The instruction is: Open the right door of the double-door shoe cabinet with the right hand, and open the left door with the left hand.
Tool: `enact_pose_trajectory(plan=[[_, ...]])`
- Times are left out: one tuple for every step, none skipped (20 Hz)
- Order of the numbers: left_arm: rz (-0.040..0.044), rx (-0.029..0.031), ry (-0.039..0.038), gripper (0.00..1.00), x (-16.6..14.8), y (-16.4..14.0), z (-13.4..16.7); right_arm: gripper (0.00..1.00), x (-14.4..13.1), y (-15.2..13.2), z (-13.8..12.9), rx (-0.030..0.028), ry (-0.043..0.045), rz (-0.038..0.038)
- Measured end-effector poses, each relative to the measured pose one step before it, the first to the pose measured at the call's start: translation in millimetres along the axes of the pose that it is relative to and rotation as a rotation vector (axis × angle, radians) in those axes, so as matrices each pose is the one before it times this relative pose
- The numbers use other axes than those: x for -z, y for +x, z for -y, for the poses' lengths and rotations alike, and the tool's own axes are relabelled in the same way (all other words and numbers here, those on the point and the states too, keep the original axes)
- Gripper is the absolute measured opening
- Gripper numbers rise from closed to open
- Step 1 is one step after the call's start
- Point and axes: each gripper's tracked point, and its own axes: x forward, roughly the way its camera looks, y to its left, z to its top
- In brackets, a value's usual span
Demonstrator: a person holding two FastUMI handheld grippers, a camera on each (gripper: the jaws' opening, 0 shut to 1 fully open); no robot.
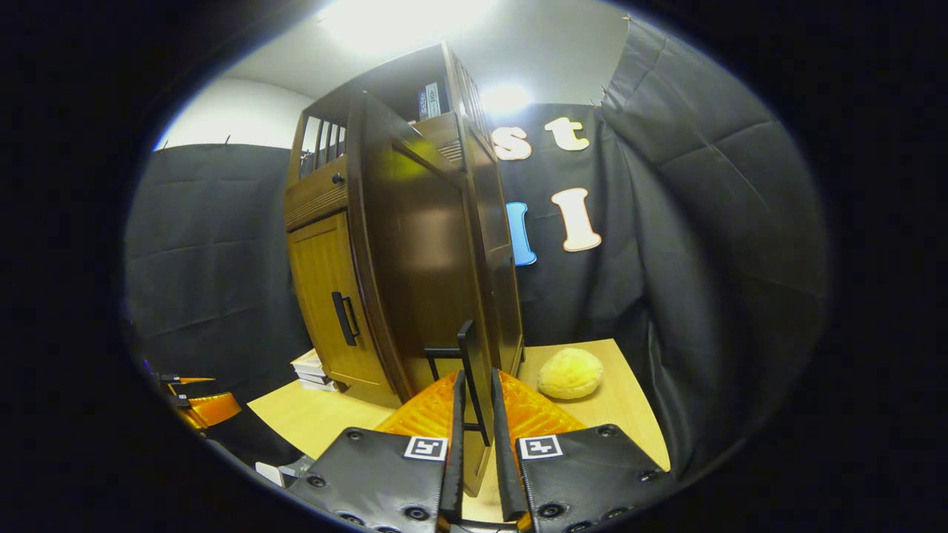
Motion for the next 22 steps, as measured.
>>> enact_pose_trajectory(plan=[[-0.00012,-0.00067,0.00334,0.96,-1.12,3.35,-1.54,0.21,-1.54,-5.52,0.53,0.00488,0.00028,0.00525],[0.00064,-0.00149,0.00372,0.96,-0.69,3.51,-2.05,0.21,-1.24,-5.71,-0.03,0.00686,0.00219,0.00563],[0.00261,-0.00057,0.00351,0.96,-2.18,2.95,-2.11,0.21,-1.77,-5.37,1.04,0.00864,0.00403,0.00592],[0.00294,0.00073,0.00392,0.96,-2.16,5.18,-2.22,0.21,-1.19,-6.19,1.47,0.01102,0.00440,0.00557],[0.00300,0.00033,0.00678,0.96,-2.97,5.88,-2.65,0.21,-2.13,-4.69,1.11,0.00955,0.00186,0.00655],[0.00241,-0.00168,0.00856,0.96,-2.30,6.55,-4.29,0.21,-0.86,-4.67,0.20,0.01344,-0.00256,0.00820],[0.00075,0.00022,0.00875,0.96,-2.68,7.20,-3.17,0.21,-2.77,-5.34,0.90,0.01718,-0.00414,0.01040],[-0.00027,-0.00086,0.00797,0.96,-1.36,7.17,-3.05,0.31,-0.92,-3.01,-2.02,0.00228,-0.00223,0.00953],[-0.00008,-0.00339,0.00663,0.96,-5.31,9.08,-3.46,0.29,0.30,-3.68,-1.88,0.01025,-0.00597,-0.00162],[0.00587,-0.00272,0.00635,0.96,-7.38,10.69,-3.72,0.30,2.01,-1.02,-2.02,0.00423,-0.00852,-0.00552],[0.00820,-0.00168,0.00487,0.96,-8.53,11.67,-3.52,0.31,-0.20,0.37,-5.40,-0.00396,-0.00265,-0.00572],[0.00497,-0.00426,0.00196,0.96,-4.77,10.89,-4.39,0.47,-0.26,-0.99,-10.15,-0.01129,0.00309,-0.00501],[0.00786,-0.00216,0.00178,0.96,-8.66,13.86,-5.31,0.63,-0.39,1.79,-6.97,0.00233,0.00050,-0.00185],[0.00918,-0.00241,0.00284,0.96,-7.34,14.47,-5.17,0.80,-1.64,-0.38,-4.05,0.00472,-0.00425,0.00384],[0.00533,0.00354,0.00174,0.96,-7.43,15.19,-4.45,0.96,0.04,0.87,-7.25,0.00217,-0.00954,-0.00120],[0.00667,0.00725,0.00100,0.96,-4.67,13.04,-3.73,0.98,1.89,-0.45,-6.94,0.00457,-0.01494,-0.00949],[0.01241,0.00697,0.00199,0.96,-5.01,14.51,-5.36,0.98,0.88,0.07,-7.40,0.00355,-0.01389,-0.00045],[0.00963,0.00669,0.00203,0.96,-3.71,16.58,-5.45,0.98,-1.18,0.65,-7.37,0.00749,-0.01149,0.00317],[0.00141,0.00296,0.00076,0.96,-0.93,16.27,-5.85,0.98,-0.96,2.36,-7.06,0.00641,-0.00984,-0.00203],[0.00170,0.00556,-0.00326,0.96,0.83,15.79,-4.66,0.98,0.45,1.54,-8.31,0.00453,-0.00904,-0.00320],[0.00418,0.01271,-0.00652,0.96,-0.78,15.78,-3.36,0.98,-1.40,2.07,-5.80,0.01471,-0.01123,0.00379],[0.00379,0.01604,-0.00462,0.96,-0.13,15.15,-3.03,0.98,-1.58,1.66,-4.05,0.01984,-0.00925,0.00275]])
